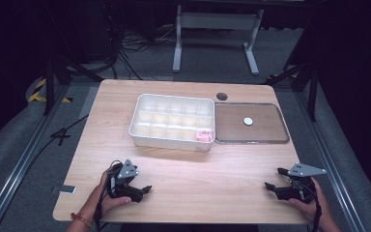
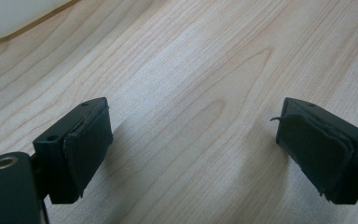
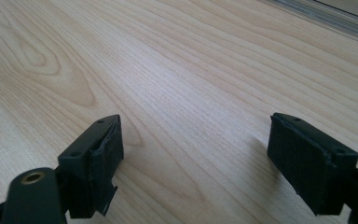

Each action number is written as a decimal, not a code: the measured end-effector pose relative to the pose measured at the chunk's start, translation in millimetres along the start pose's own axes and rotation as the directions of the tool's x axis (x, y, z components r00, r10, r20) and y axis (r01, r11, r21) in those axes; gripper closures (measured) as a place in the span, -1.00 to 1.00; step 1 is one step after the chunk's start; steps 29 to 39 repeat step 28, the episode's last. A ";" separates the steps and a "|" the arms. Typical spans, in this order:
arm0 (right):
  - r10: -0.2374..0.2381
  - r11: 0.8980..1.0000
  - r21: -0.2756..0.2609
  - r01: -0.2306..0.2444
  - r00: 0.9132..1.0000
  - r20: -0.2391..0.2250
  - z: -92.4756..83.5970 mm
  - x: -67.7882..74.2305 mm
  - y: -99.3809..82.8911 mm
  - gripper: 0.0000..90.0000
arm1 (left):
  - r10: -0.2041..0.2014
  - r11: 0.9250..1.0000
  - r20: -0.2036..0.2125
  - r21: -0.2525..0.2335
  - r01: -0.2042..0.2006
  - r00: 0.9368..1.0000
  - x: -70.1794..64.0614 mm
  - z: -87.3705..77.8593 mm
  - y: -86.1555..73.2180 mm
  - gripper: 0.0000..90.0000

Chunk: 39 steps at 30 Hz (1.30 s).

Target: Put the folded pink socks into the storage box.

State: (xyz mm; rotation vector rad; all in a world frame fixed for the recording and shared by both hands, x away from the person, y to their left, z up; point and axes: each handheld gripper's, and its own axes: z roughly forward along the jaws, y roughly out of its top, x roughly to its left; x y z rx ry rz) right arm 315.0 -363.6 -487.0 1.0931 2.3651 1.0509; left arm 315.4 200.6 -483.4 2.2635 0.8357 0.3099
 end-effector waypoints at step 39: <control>0.004 1.000 0.002 -0.004 1.000 0.005 0.3 -0.1 0.2 -0.60 | 0.003 1.000 0.002 0.001 -0.003 1.000 0.6 0.0 0.1 -0.77</control>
